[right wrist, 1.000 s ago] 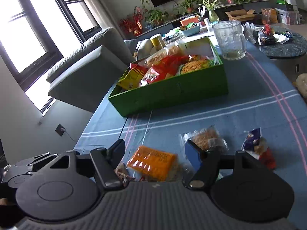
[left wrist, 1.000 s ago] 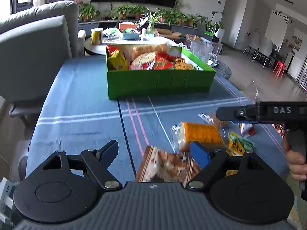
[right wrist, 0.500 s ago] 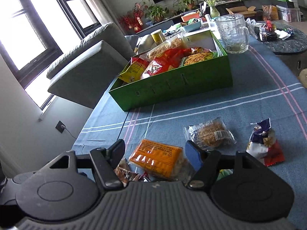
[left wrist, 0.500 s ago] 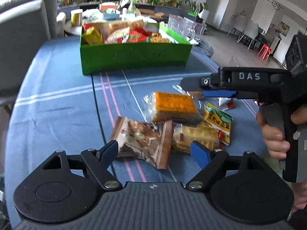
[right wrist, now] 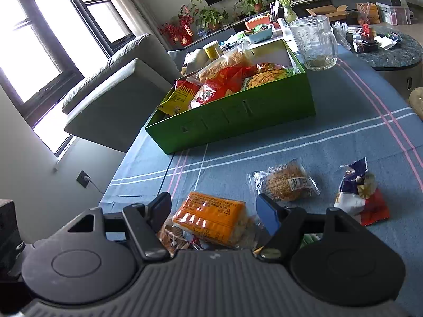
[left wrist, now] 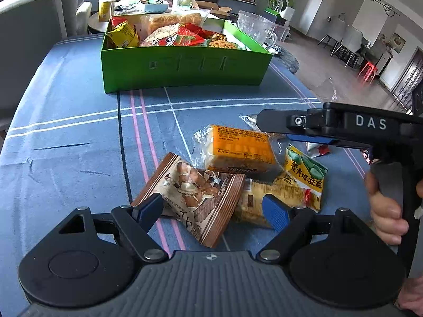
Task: Organize snacks
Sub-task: 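Move the left tool to the brown mushroom-print snack bag and grasp it, then lift the brown bag with the left tool while the right tool grasps the orange cracker pack, then lift the orange cracker pack with the right tool while the left tool holds the brown bag, then drop the brown bag into the green box with the left tool while the right tool carries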
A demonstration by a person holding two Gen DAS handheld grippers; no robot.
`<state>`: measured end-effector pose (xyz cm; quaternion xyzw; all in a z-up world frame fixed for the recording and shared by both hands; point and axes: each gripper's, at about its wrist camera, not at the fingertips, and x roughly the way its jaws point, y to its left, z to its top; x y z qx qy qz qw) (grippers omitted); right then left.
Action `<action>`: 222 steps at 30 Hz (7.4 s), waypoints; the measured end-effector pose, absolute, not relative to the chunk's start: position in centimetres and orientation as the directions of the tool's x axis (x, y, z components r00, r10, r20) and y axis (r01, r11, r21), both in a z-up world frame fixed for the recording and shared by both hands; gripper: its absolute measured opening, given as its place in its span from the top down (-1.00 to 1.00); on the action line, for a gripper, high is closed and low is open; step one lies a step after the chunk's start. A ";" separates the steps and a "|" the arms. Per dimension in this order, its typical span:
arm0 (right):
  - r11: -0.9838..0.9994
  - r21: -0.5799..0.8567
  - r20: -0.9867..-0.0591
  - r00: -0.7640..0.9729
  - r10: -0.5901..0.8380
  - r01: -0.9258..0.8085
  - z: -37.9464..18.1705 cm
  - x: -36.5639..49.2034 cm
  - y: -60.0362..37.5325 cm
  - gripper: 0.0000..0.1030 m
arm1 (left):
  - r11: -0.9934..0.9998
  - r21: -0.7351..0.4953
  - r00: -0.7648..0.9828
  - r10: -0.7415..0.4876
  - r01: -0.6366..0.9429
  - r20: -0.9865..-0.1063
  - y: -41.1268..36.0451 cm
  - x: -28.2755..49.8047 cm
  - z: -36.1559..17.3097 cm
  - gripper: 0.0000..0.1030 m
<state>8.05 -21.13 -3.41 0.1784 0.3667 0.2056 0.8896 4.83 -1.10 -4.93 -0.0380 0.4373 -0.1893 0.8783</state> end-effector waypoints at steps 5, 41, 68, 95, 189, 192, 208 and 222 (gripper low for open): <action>0.851 0.475 -0.578 0.649 0.494 -0.225 -3.5 8.1 -21.4 -0.26 | 0.929 -0.238 0.552 -0.361 0.283 -0.752 -1.0 5.6 -4.8 -0.57; 0.832 0.529 -0.551 0.678 0.487 -0.168 -3.7 8.0 -23.3 -0.26 | 0.955 -0.216 0.508 -0.292 0.204 -0.810 -1.8 5.8 -5.2 -0.57; 0.831 0.527 -0.555 0.667 0.497 -0.180 -4.0 8.2 -23.5 -0.26 | 0.989 -0.011 0.595 -0.097 0.147 -0.798 -2.4 10.9 -6.9 -0.37; 0.889 0.229 -0.606 0.657 0.449 -0.396 -4.4 7.1 -17.9 -0.27 | 0.996 -0.038 0.695 -0.081 0.077 -0.714 0.8 7.4 -5.5 -0.32; 0.895 0.344 -0.537 0.722 0.437 -0.285 -1.8 11.4 -20.3 -0.25 | 0.989 0.041 0.800 -0.087 0.139 -0.594 -1.2 12.3 0.8 -0.10; 0.895 0.348 -0.533 0.728 0.432 -0.278 -1.4 11.8 -20.4 -0.25 | 0.990 0.040 0.802 -0.087 0.137 -0.591 -1.3 13.0 1.1 -0.10; 0.901 0.359 -0.510 0.757 0.408 -0.244 0.3 13.6 -21.2 -0.25 | 0.991 0.074 0.832 -0.056 0.115 -0.552 -1.9 18.8 3.5 -0.10; 0.903 0.373 -0.514 0.763 0.393 -0.214 0.3 14.5 -22.1 -0.25 | 0.996 0.049 0.808 -0.034 0.078 -0.588 -1.6 23.1 0.6 -0.12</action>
